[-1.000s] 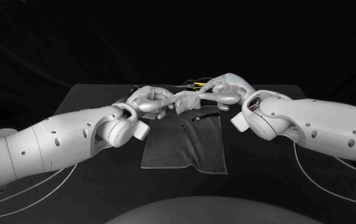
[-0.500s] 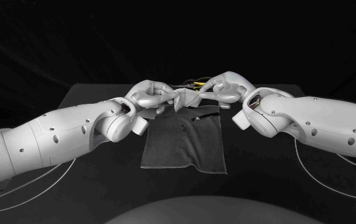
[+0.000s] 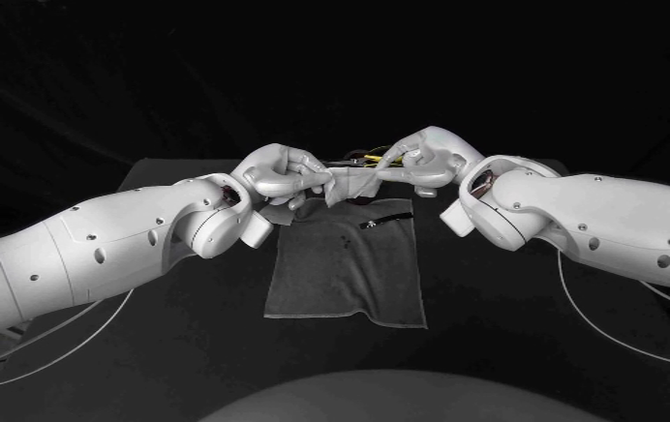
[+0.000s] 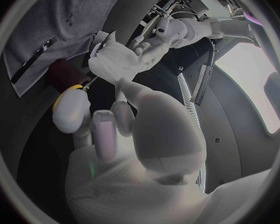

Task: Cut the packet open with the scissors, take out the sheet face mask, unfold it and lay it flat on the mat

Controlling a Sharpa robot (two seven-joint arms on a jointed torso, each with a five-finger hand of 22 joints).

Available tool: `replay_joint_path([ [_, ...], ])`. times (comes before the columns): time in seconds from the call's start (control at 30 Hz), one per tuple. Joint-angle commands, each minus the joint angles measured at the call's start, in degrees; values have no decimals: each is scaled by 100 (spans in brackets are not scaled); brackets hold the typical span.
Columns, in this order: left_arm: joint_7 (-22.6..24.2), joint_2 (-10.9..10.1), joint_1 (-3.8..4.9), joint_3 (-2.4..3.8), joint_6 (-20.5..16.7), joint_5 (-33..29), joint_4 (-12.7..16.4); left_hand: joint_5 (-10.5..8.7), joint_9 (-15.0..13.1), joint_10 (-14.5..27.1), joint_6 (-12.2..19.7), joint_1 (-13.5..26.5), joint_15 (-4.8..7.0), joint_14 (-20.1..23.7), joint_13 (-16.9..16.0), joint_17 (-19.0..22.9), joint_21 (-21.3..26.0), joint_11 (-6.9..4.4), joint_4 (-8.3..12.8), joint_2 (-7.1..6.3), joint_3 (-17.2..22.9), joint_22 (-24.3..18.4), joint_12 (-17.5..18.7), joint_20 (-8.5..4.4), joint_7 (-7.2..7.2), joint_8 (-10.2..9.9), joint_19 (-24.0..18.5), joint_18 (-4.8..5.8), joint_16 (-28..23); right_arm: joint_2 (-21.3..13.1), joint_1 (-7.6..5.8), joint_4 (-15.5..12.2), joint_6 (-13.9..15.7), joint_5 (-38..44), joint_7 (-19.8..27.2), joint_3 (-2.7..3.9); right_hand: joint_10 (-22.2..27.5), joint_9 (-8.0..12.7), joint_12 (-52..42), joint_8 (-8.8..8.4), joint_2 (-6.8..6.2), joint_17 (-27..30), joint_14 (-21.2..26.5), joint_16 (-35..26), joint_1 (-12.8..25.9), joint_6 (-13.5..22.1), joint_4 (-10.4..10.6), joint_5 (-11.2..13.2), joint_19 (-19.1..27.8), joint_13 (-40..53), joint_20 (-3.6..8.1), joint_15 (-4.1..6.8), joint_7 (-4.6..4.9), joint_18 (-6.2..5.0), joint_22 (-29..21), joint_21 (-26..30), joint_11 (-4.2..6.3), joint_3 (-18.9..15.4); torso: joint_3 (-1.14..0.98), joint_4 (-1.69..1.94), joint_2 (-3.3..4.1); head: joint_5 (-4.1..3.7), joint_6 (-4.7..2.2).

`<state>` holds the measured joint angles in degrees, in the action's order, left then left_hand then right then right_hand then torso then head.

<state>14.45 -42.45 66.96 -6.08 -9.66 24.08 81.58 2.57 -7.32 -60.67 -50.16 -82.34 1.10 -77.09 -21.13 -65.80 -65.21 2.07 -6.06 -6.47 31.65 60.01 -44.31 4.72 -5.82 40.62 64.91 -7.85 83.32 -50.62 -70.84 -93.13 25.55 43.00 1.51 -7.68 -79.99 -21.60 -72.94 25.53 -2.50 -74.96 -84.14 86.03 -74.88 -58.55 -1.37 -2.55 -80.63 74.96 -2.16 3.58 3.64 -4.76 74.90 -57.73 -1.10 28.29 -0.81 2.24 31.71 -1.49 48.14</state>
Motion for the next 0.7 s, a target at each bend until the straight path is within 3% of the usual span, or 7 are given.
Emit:
replay_joint_path([
  [0.03,-52,-12,17,6,430,283,-12,20,-477,-57,28,-11,17,-33,-4,-3,-20,-18,15,61,62,5,22,3,-21,34,38,9,19,-9,-33,8,49,194,-73,9,-261,-244,-31,120,11,-1062,-473,27,-12,-38,5,-23,-26,255,-3,40,0,-86,305,-27,174,42,-2,2,2,-14,1],
  [0.7,-5,-40,24,7,641,90,-47,19,-485,-56,31,0,16,-43,-3,-22,-20,-16,25,52,73,6,28,4,-23,39,36,9,24,33,-176,42,-169,257,-244,19,-258,-250,-18,131,1,-1044,-468,12,2,-37,-5,-22,-19,246,-1,41,-1,-91,296,2,175,57,3,8,-4,-38,1],
])
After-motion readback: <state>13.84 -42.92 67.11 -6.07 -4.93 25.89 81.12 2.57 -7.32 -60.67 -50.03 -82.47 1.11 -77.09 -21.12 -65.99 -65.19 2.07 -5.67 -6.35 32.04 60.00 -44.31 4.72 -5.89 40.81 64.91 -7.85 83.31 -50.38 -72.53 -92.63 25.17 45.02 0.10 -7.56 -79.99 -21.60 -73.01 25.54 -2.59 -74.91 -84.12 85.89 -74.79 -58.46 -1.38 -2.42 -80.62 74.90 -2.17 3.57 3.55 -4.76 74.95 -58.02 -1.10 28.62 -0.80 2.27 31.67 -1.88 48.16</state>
